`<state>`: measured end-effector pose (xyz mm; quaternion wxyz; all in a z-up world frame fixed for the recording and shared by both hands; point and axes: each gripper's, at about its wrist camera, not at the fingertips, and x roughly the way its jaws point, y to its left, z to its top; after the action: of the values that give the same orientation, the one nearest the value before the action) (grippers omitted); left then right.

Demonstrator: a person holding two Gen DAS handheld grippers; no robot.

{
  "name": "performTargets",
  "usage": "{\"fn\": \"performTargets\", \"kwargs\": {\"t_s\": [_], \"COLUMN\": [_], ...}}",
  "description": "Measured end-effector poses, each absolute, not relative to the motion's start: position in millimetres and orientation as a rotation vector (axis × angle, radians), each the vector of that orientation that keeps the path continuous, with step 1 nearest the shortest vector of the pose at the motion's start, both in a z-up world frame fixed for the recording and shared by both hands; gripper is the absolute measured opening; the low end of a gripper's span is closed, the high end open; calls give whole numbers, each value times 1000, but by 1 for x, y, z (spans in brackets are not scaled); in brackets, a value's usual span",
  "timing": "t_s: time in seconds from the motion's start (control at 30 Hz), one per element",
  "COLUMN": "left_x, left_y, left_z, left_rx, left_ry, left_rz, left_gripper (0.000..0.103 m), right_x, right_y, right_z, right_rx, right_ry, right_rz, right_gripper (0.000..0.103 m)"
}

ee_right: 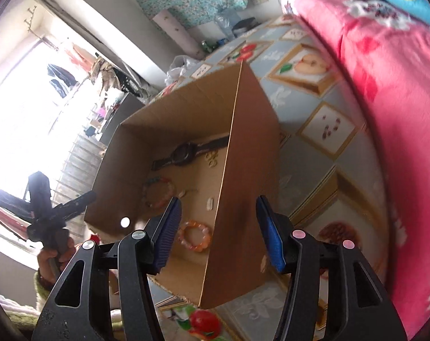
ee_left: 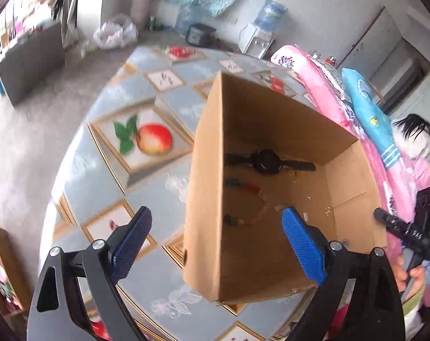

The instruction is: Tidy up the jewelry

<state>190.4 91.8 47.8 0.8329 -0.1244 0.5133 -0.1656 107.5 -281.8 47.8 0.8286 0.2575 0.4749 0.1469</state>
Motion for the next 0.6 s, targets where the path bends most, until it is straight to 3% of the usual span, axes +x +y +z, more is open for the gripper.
{"fn": "performTargets", "kwargs": {"t_s": [0.13,0.6], "left_x": [184,138], "left_y": [84,52], "left_z": [31,36], "left_rx": [-385,-291], "left_ry": [1147,1121], "left_rz": [-480,-450], "left_gripper": [92,94], "right_x": [102,66], "right_y": [-265,-275], "right_z": [52,55], "right_rx": [459,502], "right_ry": [1018,1028], "right_rz": [288,237], "right_gripper": [54,54]}}
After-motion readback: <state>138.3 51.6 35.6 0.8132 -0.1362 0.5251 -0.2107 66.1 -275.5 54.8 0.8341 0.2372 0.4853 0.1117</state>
